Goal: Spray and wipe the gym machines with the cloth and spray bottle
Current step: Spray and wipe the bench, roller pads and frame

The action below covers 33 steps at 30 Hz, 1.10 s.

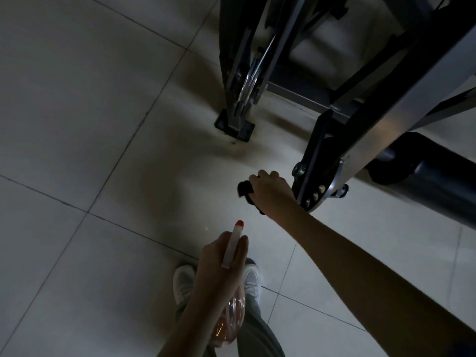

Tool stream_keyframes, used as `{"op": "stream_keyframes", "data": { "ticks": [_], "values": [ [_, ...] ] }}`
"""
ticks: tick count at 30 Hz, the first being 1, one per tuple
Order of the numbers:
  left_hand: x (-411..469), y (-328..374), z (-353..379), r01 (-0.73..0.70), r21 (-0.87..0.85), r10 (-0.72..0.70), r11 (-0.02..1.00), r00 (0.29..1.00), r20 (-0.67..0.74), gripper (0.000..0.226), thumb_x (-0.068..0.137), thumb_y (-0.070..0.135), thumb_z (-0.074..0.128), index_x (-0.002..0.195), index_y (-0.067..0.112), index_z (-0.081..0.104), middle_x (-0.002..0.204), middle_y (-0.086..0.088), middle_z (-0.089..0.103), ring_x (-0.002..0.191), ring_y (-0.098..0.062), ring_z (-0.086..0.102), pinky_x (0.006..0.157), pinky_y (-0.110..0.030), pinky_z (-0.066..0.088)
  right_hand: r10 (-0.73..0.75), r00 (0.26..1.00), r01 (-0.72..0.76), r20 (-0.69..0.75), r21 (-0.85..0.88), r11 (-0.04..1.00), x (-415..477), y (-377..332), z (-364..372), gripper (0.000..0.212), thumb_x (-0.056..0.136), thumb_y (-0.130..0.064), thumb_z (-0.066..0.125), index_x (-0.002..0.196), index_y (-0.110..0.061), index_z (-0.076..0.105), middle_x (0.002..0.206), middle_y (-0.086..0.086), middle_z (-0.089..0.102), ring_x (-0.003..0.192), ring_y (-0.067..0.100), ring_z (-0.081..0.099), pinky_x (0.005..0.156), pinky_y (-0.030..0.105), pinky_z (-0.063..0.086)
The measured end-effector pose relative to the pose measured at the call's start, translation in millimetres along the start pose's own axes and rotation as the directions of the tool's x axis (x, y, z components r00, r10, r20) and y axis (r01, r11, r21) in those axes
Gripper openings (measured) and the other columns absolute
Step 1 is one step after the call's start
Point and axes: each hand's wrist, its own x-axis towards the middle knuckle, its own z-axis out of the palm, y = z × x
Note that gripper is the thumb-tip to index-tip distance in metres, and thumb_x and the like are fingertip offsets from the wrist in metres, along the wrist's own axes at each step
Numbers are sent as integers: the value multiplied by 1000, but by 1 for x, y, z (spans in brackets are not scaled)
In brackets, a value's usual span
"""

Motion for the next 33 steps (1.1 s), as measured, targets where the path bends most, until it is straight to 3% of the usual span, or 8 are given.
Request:
{"op": "stream_keyframes", "data": {
  "ticks": [4,7,10,14,17,22,27,33],
  "values": [
    [-3,10,-1,146,-37,-144,989,988,60,6,92,44,48,90,42,53,73,14,60,61,5,59,52,-9,46,165,984,-178,65,332,927,10,-2,-6,21,95,-14,40,112,-5,49,106,14,58,98,31,55,74,33,39],
    [0,14,-3,30,-5,-30,1000,999,25,26,91,52,45,76,31,50,56,18,49,49,0,54,45,-8,38,277,954,-285,118,654,701,1,6,-21,28,94,-13,39,121,-10,48,96,11,62,83,27,62,65,30,46],
    [-1,20,-4,23,-2,-23,1000,1000,6,32,85,54,42,67,28,42,47,17,39,40,-4,48,41,-8,34,335,935,-255,118,879,404,-25,13,-30,17,97,-15,38,104,-12,53,72,4,60,55,14,57,46,20,44],
    [-5,39,-13,6,-2,-7,1000,1000,-24,24,86,47,44,68,31,41,44,16,36,40,-4,47,40,-8,34,360,928,-238,96,896,375,-47,23,-37,13,97,-23,47,102,-21,58,78,0,65,68,9,64,63,22,50],
    [-10,57,-22,25,14,-25,1000,1000,1,27,96,33,50,71,22,49,42,11,39,39,-6,44,41,-10,34,356,904,-300,236,944,135,-58,25,-57,17,92,-23,60,107,-16,59,91,6,65,87,22,64,83,36,53],
    [-16,107,-46,5,10,-5,1000,999,33,30,90,38,48,72,14,52,44,10,43,40,-7,44,43,-12,35,236,903,-332,359,932,-146,-78,17,-114,20,88,-32,65,100,-16,59,89,10,65,78,26,66,58,28,54],
    [-17,155,-72,0,78,-1,997,1000,8,35,96,40,50,81,8,56,44,9,41,43,-7,46,44,-13,33,252,902,-333,351,936,-112,-88,0,-167,49,87,-49,59,122,-14,56,108,8,64,100,27,63,92,36,51],
    [-17,199,-113,-63,93,64,994,998,-1,43,85,47,42,103,10,56,58,7,46,51,-9,47,50,-18,39,240,910,-338,339,940,-45,-92,-29,-216,57,87,-52,57,126,-11,55,120,11,63,106,28,61,99,40,47]
  ]
}}
